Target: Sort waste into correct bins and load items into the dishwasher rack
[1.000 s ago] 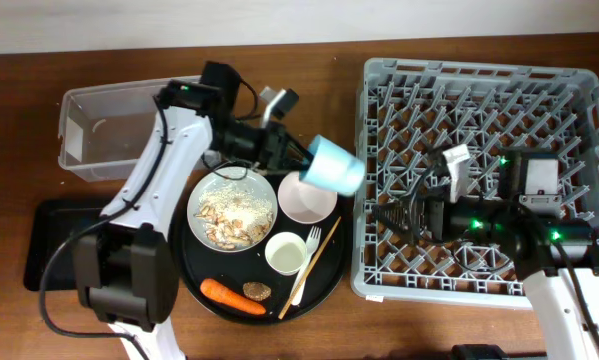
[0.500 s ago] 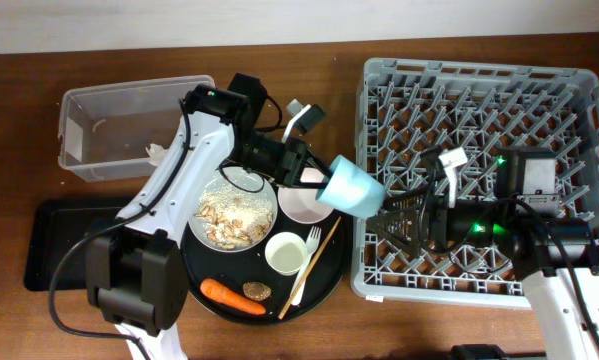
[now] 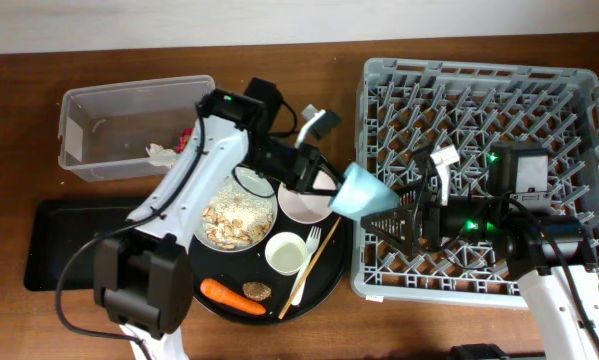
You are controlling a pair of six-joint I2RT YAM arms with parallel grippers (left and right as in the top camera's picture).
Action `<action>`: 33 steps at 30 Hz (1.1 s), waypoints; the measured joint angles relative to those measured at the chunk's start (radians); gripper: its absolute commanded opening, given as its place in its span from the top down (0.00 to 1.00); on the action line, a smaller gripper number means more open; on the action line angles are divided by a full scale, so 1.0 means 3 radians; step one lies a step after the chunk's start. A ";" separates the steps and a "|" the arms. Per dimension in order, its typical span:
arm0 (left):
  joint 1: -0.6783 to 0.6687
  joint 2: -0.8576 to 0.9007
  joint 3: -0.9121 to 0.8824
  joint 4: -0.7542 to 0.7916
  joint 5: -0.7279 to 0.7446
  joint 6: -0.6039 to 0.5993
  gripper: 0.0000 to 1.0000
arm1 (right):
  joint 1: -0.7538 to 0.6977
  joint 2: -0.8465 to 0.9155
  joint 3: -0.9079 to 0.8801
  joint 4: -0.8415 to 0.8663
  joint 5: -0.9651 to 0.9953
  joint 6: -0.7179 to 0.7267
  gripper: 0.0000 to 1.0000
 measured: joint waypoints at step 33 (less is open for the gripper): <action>0.0169 -0.0069 0.0019 0.0305 -0.1522 -0.0001 0.78 | 0.0003 0.0043 0.0000 -0.0013 0.0383 -0.0010 0.57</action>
